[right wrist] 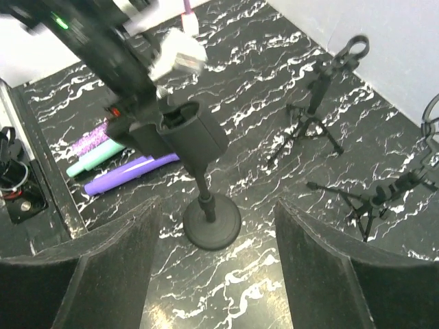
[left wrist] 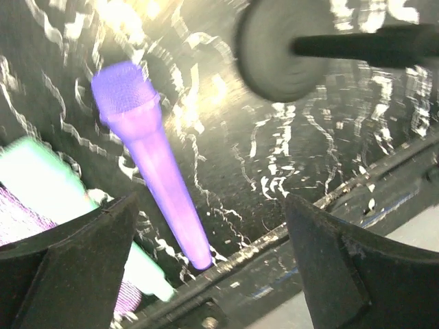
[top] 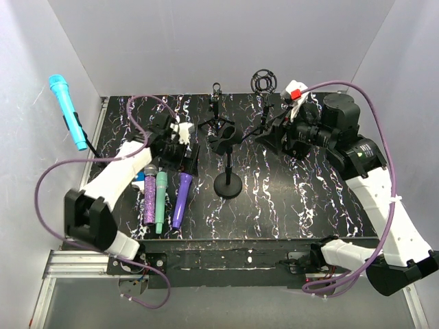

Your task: Remove the microphone from the stand

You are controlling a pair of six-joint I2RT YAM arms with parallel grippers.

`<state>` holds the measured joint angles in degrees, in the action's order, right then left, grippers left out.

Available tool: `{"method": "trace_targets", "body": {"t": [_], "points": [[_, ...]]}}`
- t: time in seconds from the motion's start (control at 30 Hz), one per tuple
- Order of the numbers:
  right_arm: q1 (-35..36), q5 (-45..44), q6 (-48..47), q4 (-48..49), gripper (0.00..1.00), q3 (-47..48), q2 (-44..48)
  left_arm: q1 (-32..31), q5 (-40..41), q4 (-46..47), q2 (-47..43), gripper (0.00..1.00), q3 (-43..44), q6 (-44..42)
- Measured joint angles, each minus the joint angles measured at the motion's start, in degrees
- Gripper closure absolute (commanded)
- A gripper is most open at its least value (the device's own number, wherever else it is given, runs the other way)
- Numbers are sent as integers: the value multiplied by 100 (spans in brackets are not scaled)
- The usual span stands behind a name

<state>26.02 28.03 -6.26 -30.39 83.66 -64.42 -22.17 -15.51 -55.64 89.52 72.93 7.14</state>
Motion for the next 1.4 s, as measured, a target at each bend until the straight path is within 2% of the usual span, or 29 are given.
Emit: {"method": "trace_targets", "body": {"t": [0.1, 0.23, 0.3, 0.43, 0.6, 0.93, 1.03, 1.1, 1.17, 1.2, 1.37, 1.4], "points": [[-142, 164, -33, -55, 26, -299, 116, 13, -605, 645, -955, 8, -151, -804], [-293, 490, 55, 22, 26, -929, 227, 13, -1707, 1685, -2184, 9, -511, -1862], [-321, 669, 114, 118, 25, -1224, 184, -4, -2232, 1954, -2256, 10, -339, -2212], [-308, 1099, 146, 439, 24, -1569, 0, -26, -2894, 2203, -1722, 10, 76, -2695], [-142, 1362, 17, 1182, 25, -1753, -188, -24, -2949, 2127, -1423, 10, -83, -2922], [166, 1683, 87, 2979, 25, -2175, -992, -20, -2275, 1517, -2159, 9, -201, -2970], [221, 1840, 289, 3580, 29, -2225, -1320, -20, -2055, 1257, -2315, 10, -168, -2970], [258, 1928, 400, 3921, 37, -2267, -1486, -22, -1904, 1082, -2350, 9, -116, -2968], [310, 2004, 553, 4249, 51, -2271, -1657, -22, -1757, 957, -2350, 9, -59, -2968], [334, 2026, 610, 4347, 55, -2271, -1707, -22, -1687, 907, -2350, 9, -42, -2968], [389, 2059, 968, 4752, 96, -2277, -1869, -22, -1488, 839, -2352, 12, -24, -2968], [393, 1985, 1023, 4861, 99, -2293, -1869, -22, -1491, 863, -2352, 12, -31, -2959]]}}
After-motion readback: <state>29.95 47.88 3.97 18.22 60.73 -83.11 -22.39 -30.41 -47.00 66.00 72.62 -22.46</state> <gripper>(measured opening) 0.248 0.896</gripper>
